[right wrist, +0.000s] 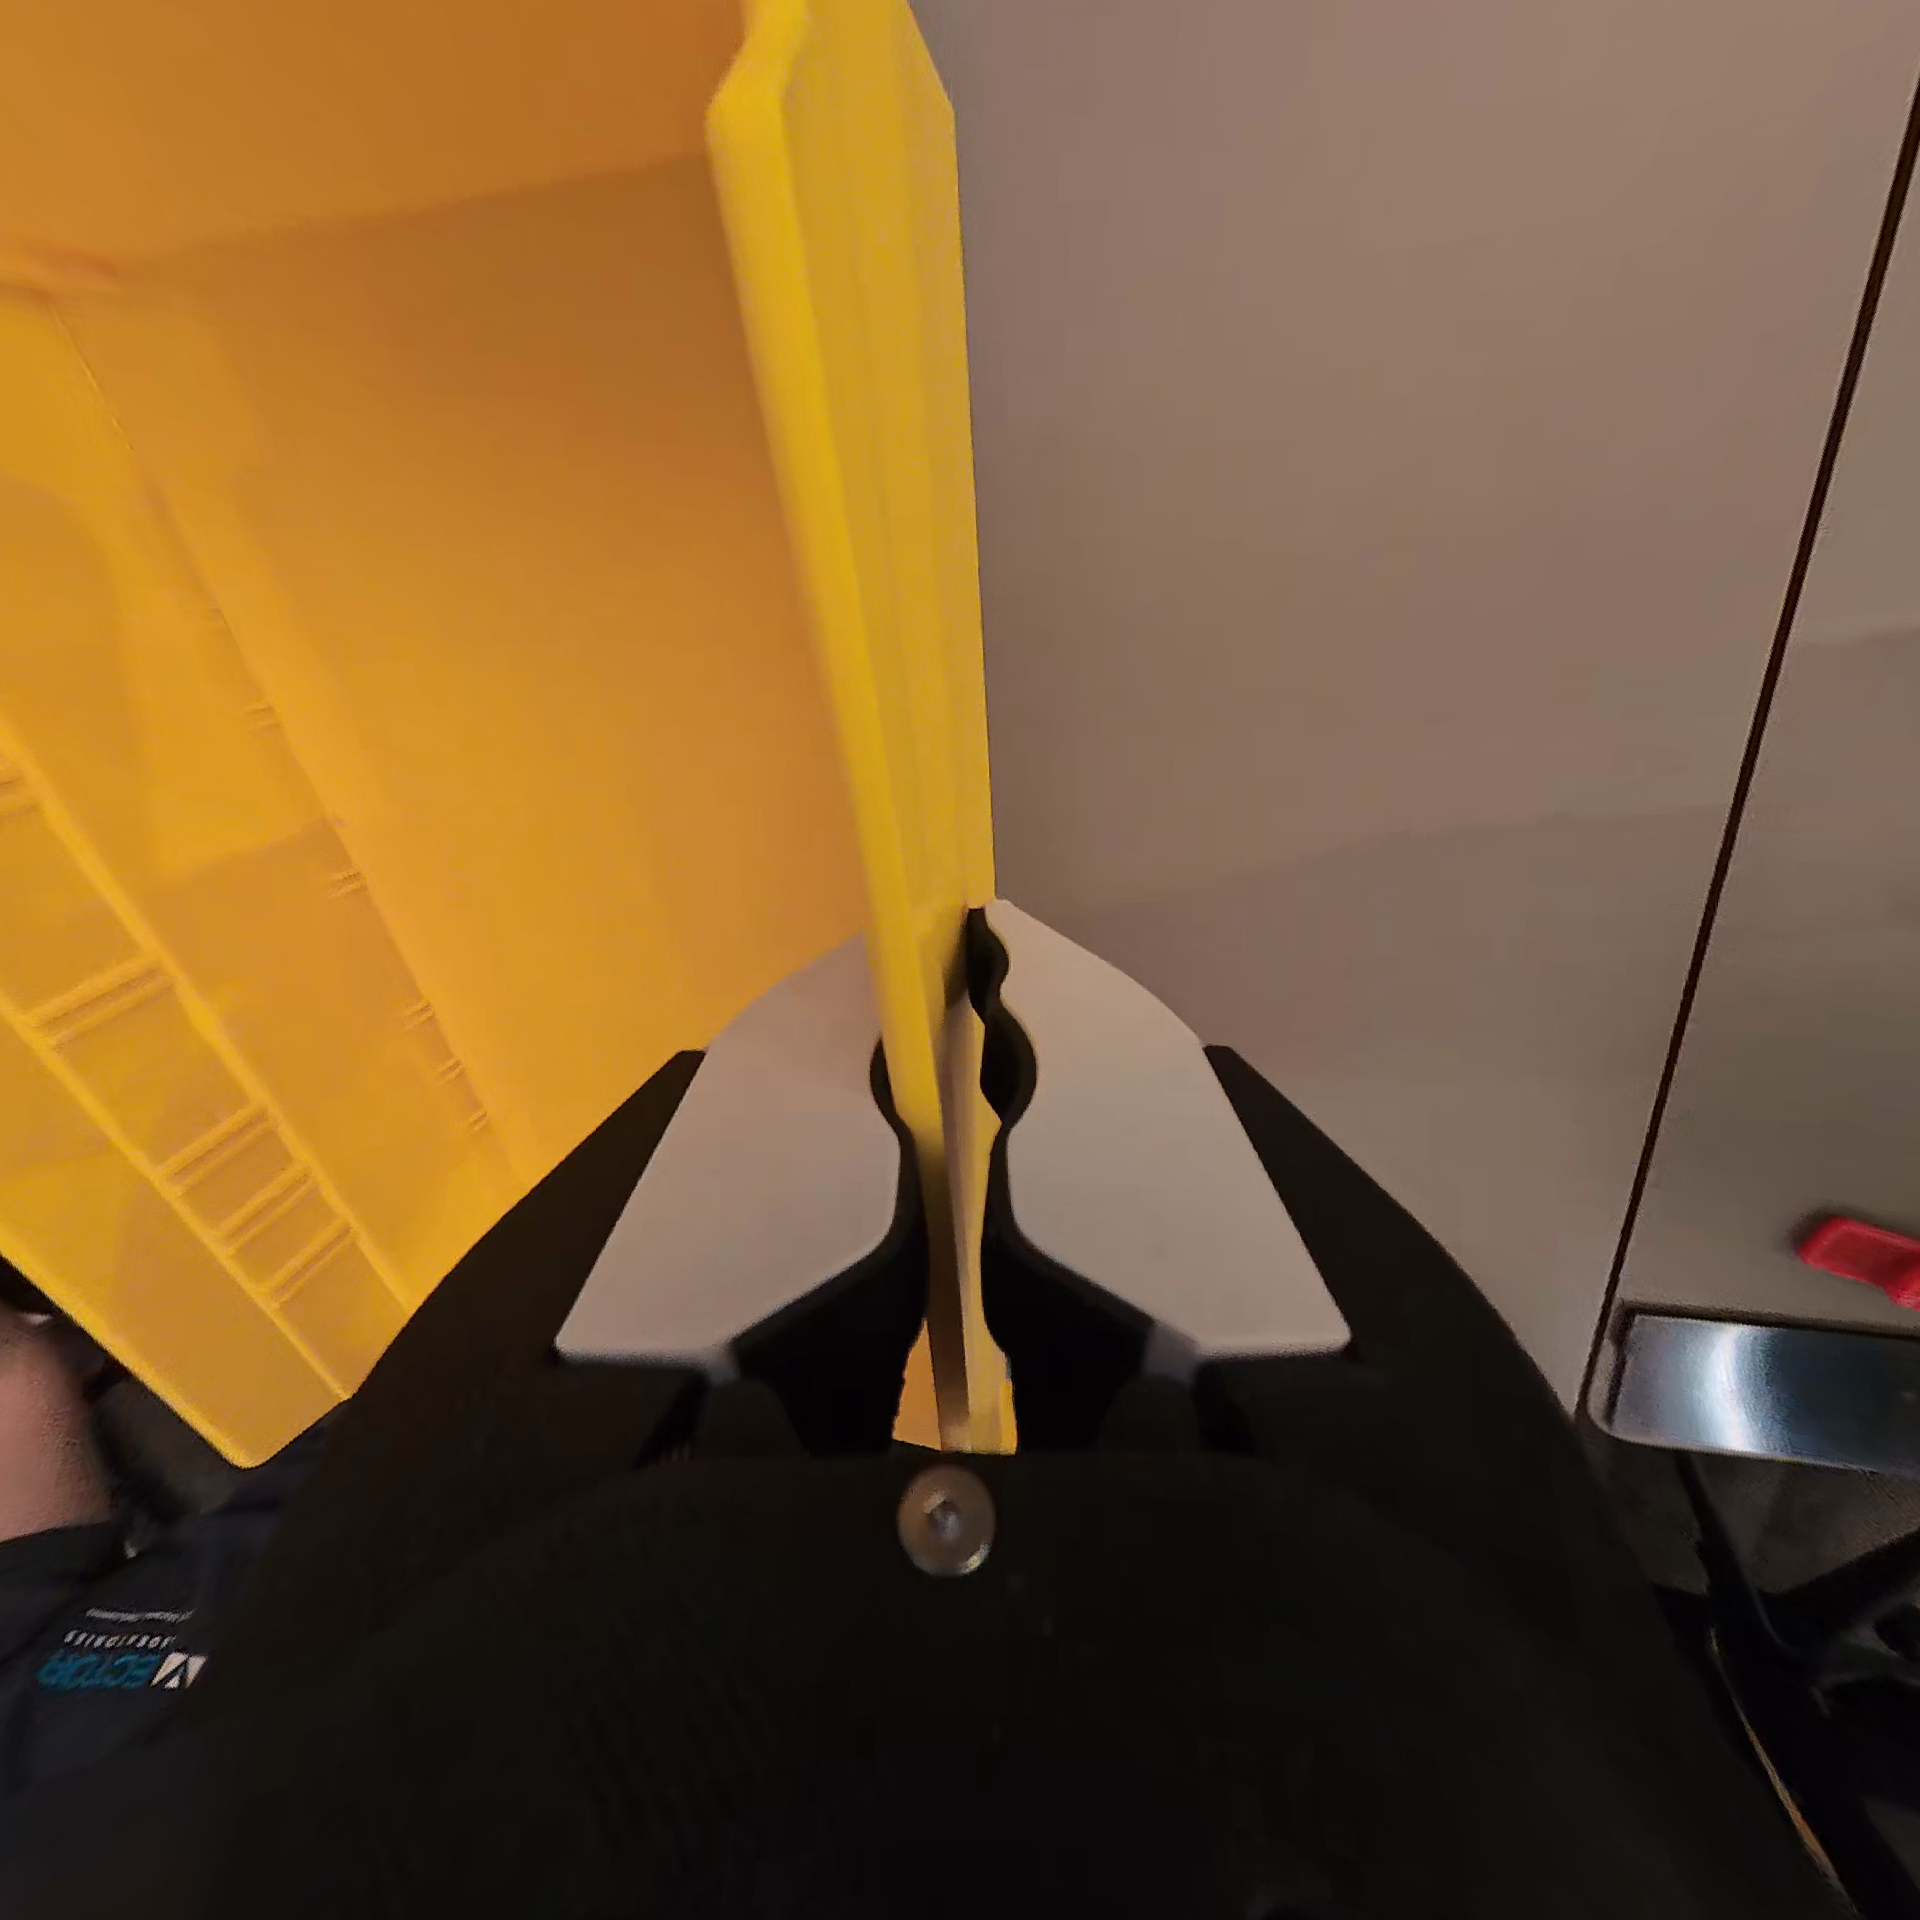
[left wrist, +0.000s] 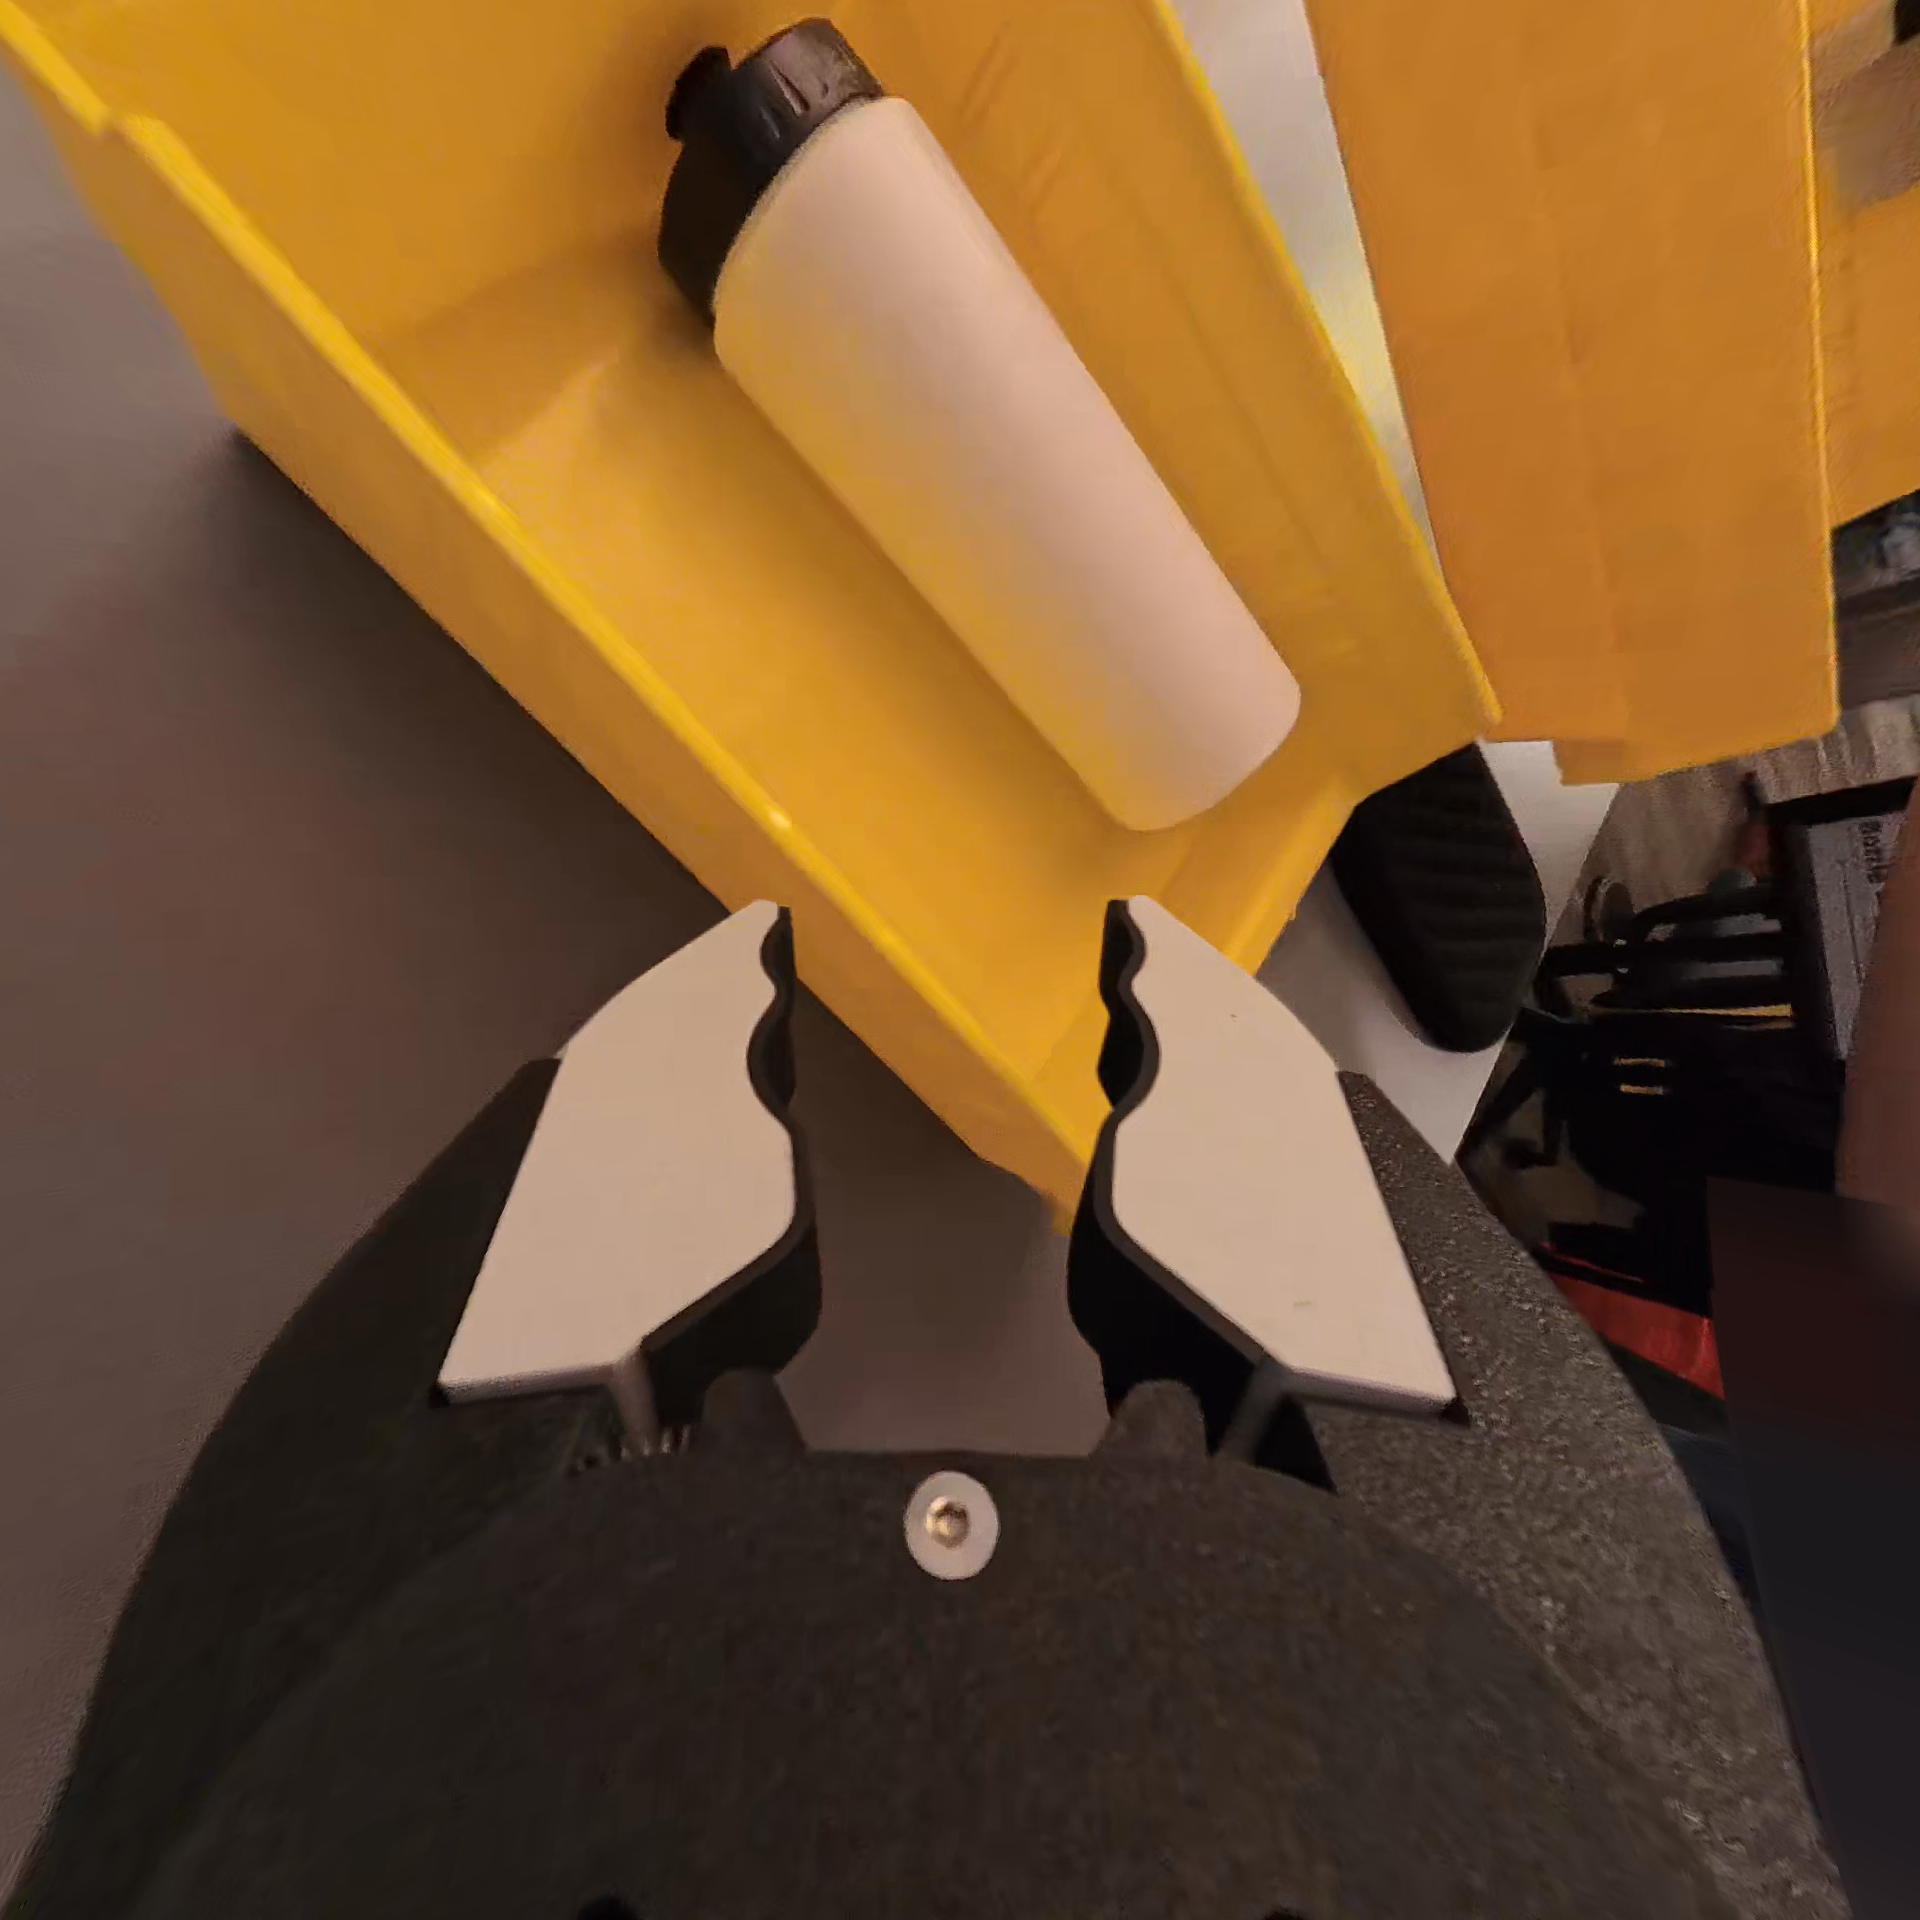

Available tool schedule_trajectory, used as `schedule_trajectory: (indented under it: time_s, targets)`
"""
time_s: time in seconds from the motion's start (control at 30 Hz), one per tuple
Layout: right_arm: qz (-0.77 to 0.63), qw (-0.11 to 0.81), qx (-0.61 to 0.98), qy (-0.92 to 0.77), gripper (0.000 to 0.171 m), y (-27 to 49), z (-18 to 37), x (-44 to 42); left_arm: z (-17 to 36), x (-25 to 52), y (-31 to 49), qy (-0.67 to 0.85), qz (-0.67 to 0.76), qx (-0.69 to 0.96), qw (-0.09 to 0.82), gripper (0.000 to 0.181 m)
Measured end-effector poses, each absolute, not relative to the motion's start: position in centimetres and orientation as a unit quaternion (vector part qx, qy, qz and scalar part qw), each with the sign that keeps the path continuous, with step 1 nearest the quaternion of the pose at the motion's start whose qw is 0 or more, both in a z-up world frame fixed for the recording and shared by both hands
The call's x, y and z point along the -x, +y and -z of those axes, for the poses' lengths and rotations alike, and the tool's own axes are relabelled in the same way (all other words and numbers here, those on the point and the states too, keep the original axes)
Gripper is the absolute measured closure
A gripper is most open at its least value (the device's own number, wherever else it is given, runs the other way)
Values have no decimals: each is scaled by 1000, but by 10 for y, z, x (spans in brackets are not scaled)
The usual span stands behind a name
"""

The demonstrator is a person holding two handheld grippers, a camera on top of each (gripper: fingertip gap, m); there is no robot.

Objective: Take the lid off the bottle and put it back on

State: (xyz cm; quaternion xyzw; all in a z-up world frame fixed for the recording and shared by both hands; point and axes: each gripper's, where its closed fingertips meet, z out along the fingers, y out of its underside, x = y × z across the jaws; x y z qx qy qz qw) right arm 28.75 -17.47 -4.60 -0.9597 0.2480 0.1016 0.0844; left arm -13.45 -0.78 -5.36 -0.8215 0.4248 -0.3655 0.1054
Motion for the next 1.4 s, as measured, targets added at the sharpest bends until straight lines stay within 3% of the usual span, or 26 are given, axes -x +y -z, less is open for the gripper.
schedule_trajectory:
  time_s: [0.13,0.3,0.37,0.5,1.07,1.4]
  targets:
    - [-120,73,958,248,166,-171,73,-293,74,129,4,453,219,864,41,125]
    - [-148,69,954,253,166,-158,102,-288,104,135,17,447,70,890,-51,141]
    - [-157,70,953,250,166,-149,111,-281,108,136,19,417,64,903,-83,155]
    - [-175,51,956,229,163,-133,127,-255,108,149,43,391,84,914,-67,175]
    - [-110,30,971,211,166,-74,128,-189,104,417,130,211,80,974,8,175]
    - [-110,31,969,218,166,-78,128,-184,104,452,145,215,109,970,41,175]
